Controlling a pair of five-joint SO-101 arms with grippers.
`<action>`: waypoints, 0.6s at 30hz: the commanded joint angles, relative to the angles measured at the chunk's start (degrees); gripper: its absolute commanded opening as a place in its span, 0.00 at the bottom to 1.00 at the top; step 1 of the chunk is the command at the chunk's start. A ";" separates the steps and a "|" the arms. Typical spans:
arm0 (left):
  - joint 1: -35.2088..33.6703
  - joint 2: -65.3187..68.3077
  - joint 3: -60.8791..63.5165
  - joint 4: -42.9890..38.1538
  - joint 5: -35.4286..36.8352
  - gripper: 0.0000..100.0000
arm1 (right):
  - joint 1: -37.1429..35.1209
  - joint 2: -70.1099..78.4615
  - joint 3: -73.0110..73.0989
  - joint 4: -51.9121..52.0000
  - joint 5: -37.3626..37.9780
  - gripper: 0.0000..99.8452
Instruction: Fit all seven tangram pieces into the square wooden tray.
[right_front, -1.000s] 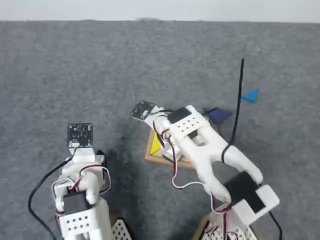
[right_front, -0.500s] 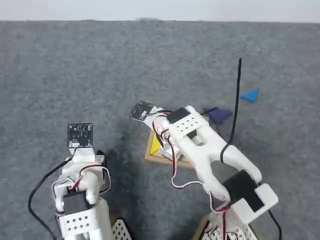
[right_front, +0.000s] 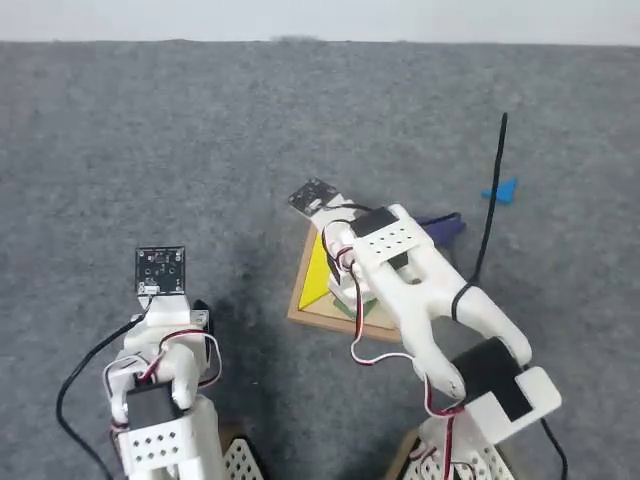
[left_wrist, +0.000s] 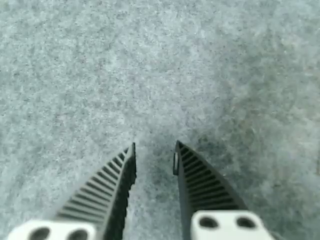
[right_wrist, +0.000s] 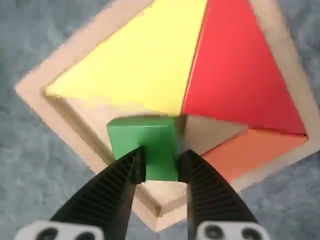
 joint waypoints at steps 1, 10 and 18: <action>-0.18 0.09 -0.48 0.35 -0.62 0.12 | 0.40 -0.31 -2.99 -2.07 -2.90 0.10; -0.18 0.09 -0.48 0.35 -0.62 0.12 | 0.31 -0.22 -3.08 -5.14 -6.68 0.10; -0.18 0.09 -0.48 0.35 -0.62 0.12 | -2.68 -0.92 -2.90 -6.99 -6.77 0.10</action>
